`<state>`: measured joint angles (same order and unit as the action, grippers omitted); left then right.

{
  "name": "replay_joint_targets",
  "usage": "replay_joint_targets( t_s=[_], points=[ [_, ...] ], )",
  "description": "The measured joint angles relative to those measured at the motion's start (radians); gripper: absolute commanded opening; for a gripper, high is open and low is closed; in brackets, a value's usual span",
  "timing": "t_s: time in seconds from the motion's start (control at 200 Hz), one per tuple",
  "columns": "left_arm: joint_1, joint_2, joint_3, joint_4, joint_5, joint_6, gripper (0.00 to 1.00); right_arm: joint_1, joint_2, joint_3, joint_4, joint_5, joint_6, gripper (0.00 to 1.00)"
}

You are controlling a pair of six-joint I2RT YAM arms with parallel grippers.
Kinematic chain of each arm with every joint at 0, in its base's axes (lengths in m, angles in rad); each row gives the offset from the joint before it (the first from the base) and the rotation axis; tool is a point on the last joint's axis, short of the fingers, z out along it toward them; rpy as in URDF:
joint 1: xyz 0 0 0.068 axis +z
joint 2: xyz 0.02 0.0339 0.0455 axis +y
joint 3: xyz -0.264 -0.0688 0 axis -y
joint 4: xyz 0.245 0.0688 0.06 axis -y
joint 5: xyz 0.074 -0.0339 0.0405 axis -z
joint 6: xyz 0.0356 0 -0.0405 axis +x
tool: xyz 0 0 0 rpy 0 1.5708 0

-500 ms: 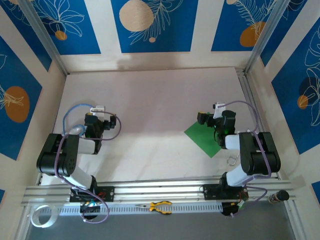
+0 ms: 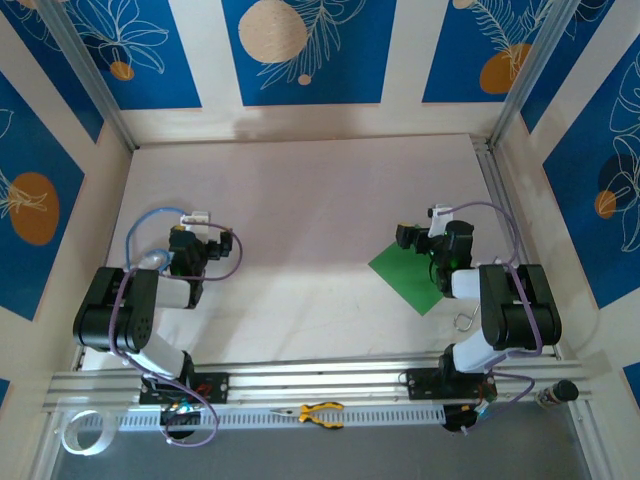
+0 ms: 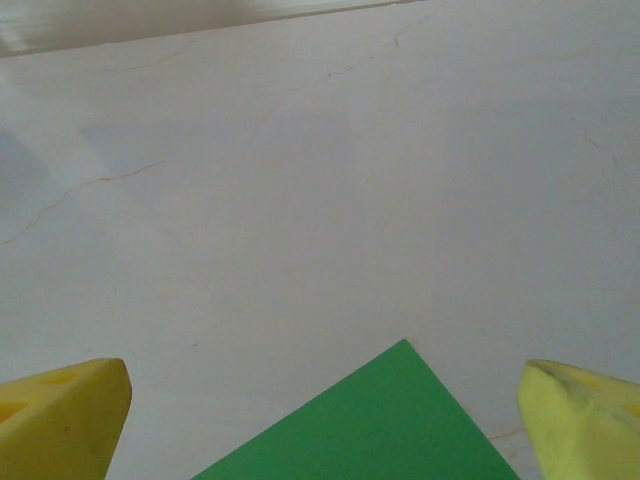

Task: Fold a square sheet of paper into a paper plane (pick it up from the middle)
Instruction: Move the paper to the center of the table.

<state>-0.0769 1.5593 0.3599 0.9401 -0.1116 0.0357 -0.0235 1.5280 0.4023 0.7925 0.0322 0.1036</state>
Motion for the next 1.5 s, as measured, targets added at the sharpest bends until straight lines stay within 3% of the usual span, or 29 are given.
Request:
replay_joint_targets(
  t_s=[1.191,1.281,1.501],
  points=[
    [0.000,-0.009,-0.022,0.024,0.038,0.019,1.00,0.037,-0.012,-0.004,0.005,0.000,-0.018,1.00],
    [0.000,-0.058,-0.032,-0.013,0.038,0.019,1.00,0.043,-0.064,0.004,-0.061,-0.002,-0.024,1.00],
    [0.000,-0.264,0.043,-0.253,0.030,-0.016,1.00,0.040,-0.197,0.235,-0.473,-0.015,0.058,0.99]
  ],
)
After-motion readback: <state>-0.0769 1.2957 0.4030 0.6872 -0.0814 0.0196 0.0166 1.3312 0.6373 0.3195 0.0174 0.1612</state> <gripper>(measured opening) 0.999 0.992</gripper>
